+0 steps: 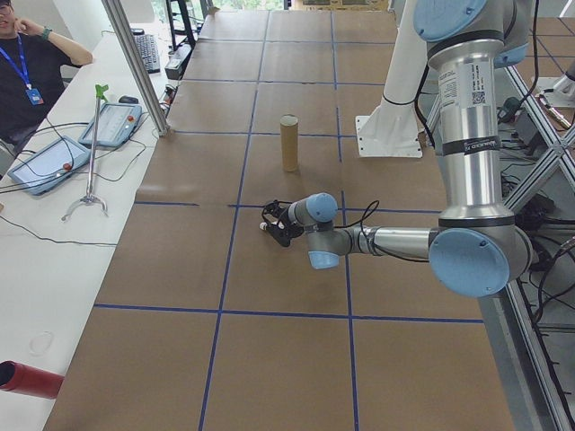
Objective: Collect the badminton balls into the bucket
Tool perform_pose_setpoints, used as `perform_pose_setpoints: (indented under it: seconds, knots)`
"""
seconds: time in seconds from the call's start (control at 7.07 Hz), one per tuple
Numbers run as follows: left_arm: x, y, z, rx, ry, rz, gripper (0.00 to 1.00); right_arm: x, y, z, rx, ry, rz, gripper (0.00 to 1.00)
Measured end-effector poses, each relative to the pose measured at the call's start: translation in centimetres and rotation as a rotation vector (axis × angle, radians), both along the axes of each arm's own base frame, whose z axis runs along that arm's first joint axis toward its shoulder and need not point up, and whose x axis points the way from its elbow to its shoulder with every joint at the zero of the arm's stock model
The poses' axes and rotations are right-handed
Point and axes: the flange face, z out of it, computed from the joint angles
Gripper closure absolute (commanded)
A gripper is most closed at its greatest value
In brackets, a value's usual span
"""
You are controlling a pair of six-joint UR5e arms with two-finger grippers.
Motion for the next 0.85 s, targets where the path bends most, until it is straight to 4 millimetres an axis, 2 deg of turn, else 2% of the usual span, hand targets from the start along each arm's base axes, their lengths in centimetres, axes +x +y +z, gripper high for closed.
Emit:
perform_pose_setpoints:
  seconds: [0.14, 0.28, 0.85]
  knots:
    - [0.47, 0.37, 0.17, -0.02, 0.004, 0.004, 0.81, 0.0, -0.02, -0.02, 0.0, 0.0, 0.0, 0.0]
    - [0.62, 0.47, 0.17, -0.036, 0.011, -0.001, 1.0, 0.0, -0.01, -0.01, 0.0, 0.0, 0.0, 0.0]
    - [-0.3, 0.91, -0.3, -0.043, 0.021, -0.013, 1.0, 0.01, -0.03, -0.02, 0.0, 0.001, 0.0, 0.0]
